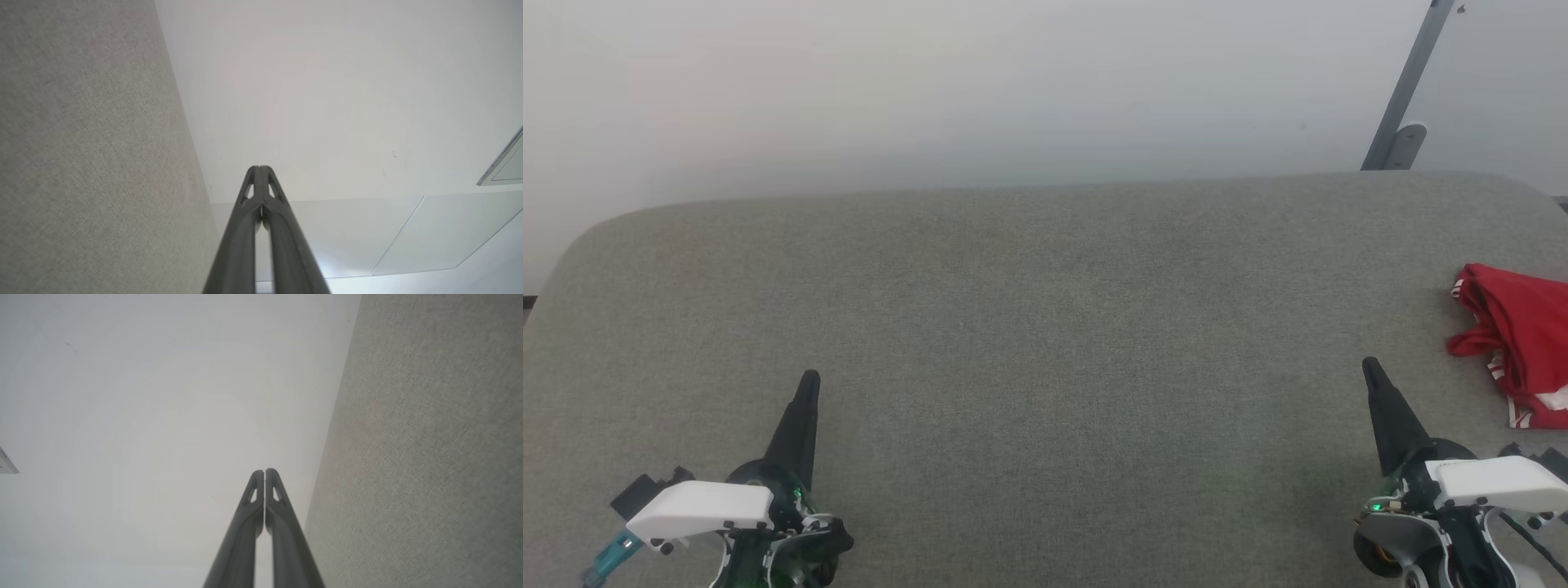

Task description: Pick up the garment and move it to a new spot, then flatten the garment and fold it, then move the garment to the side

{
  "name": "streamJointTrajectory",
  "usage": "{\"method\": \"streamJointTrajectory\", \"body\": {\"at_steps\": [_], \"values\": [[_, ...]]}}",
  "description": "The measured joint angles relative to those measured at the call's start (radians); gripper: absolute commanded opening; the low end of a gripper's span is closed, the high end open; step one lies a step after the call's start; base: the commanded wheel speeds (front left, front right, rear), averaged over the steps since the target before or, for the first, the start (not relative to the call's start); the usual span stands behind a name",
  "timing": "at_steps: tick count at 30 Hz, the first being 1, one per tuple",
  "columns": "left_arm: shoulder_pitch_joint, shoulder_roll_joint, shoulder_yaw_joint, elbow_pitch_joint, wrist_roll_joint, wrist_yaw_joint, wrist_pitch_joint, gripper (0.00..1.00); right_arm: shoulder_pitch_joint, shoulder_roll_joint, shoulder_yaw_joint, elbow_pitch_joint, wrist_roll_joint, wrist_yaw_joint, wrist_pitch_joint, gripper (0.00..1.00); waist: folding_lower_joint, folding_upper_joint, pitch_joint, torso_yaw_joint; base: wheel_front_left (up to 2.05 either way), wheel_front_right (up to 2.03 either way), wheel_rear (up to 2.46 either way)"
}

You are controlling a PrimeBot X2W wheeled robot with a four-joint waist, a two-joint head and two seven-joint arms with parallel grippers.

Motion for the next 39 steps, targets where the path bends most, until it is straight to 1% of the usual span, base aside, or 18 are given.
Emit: {"method": "streamJointTrajectory", "body": {"at_steps": [39], "values": [[0.0, 0.0, 0.0, 0.0, 0.0, 0.0, 0.0, 0.0, 0.0, 0.0, 0.0, 0.0, 0.0, 0.0, 0.0, 0.0, 0.0, 0.0, 0.0, 0.0, 0.0, 0.0, 0.0]]}}
